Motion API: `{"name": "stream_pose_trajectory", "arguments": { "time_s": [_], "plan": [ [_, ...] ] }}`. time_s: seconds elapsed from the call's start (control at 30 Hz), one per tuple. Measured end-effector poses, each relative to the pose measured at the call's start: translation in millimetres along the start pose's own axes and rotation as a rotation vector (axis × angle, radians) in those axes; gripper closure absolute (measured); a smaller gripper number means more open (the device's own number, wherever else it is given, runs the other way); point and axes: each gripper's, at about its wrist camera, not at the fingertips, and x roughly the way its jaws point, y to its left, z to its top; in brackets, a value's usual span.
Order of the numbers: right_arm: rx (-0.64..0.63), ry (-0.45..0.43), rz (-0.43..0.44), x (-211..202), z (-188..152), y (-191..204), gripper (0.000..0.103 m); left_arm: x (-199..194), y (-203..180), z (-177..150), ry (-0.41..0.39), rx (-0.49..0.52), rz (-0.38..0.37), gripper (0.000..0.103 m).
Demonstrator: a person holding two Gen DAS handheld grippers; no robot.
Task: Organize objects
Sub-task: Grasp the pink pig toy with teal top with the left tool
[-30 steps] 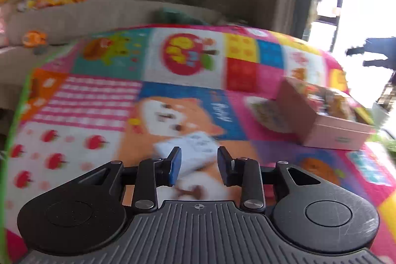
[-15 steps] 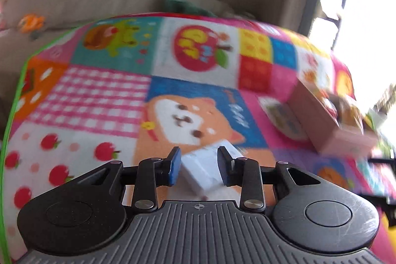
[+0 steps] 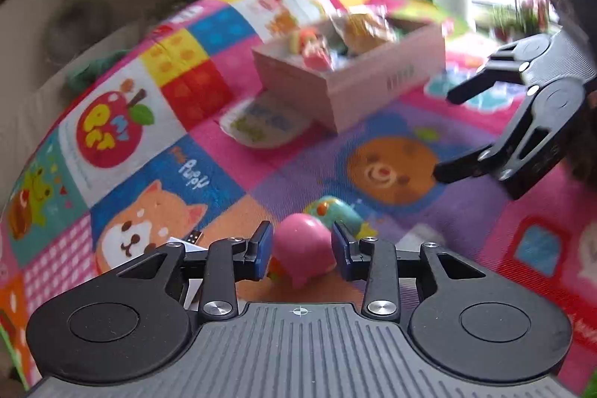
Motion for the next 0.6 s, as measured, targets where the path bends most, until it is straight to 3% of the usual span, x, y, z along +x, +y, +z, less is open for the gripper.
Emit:
{"name": "stream_pose_trajectory", "arguments": {
  "time_s": [0.33, 0.6],
  "plan": [
    [0.136, 0.033, 0.07, 6.7, -5.1, -23.0, 0.0, 35.0, 20.7, 29.3, 0.04, -0.14, -0.057, 0.059],
    [0.127, 0.036, 0.062, 6.2, -5.4, -19.8, 0.0, 43.8, 20.8, 41.3, 0.058, -0.127, -0.067, 0.06]
  ]
}}
